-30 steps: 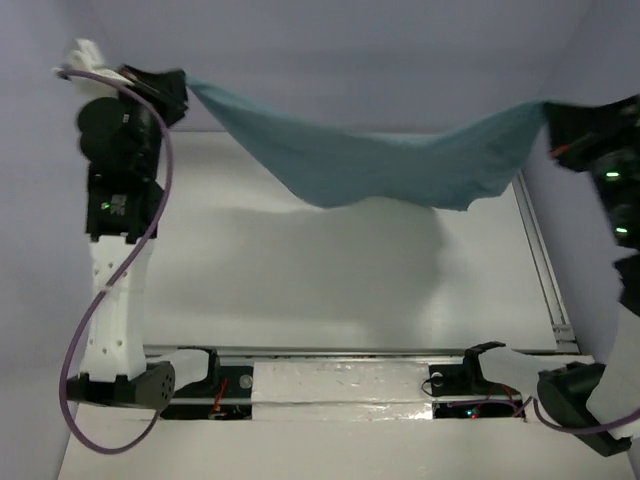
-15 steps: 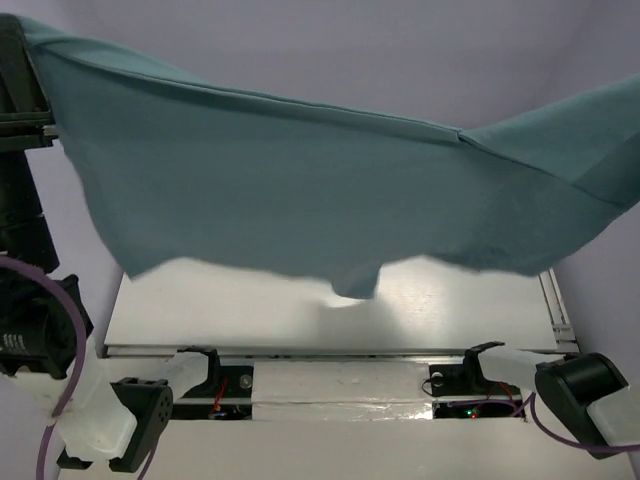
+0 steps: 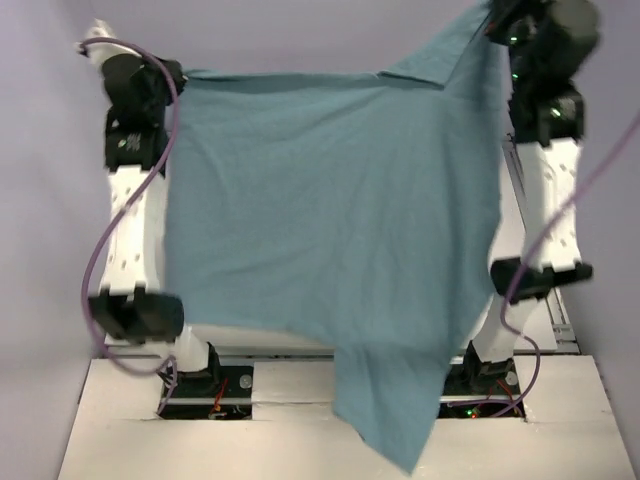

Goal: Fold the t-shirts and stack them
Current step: Flatten out the tshirt, then fold the flattened tshirt in 1/3 of the way

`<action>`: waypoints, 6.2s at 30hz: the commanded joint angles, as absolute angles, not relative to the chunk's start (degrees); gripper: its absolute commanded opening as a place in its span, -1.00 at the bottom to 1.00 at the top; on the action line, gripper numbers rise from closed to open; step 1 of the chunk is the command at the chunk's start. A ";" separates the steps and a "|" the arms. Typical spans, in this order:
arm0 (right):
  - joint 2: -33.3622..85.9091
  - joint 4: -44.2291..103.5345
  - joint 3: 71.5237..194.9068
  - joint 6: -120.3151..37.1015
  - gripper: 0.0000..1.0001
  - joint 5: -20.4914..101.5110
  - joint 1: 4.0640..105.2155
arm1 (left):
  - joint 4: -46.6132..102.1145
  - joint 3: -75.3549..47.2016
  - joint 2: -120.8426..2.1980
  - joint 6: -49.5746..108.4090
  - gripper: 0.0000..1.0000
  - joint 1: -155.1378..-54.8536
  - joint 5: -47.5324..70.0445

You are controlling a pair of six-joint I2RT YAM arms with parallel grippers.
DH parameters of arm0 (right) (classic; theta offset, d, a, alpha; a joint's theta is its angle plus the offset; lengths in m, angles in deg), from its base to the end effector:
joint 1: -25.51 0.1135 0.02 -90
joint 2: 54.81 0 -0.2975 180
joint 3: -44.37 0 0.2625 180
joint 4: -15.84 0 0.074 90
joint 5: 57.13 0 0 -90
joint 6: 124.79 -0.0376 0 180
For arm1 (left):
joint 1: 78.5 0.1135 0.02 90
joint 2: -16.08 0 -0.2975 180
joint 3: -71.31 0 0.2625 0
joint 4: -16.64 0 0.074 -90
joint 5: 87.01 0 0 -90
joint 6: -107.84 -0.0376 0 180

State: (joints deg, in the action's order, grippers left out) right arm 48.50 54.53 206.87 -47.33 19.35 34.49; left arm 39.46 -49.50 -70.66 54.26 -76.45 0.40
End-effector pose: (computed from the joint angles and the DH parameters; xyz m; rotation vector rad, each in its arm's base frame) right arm 0.3239 0.0423 0.6672 0.2438 1.2009 0.1844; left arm 0.3297 0.0135 0.5793 -0.4941 1.2997 -0.4704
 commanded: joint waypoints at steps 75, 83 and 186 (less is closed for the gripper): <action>58.64 64.03 162.48 -59.40 -1.00 48.78 25.42 | 25.28 5.19 -75.22 53.61 -1.00 -71.82 -6.67; 57.39 62.38 158.24 -59.67 0.50 43.95 25.95 | 29.23 -0.18 -73.49 49.57 0.72 -70.51 -4.91; 38.70 42.33 110.58 -78.30 -0.42 44.74 38.16 | 29.33 17.14 -61.60 50.45 -0.99 -87.37 0.45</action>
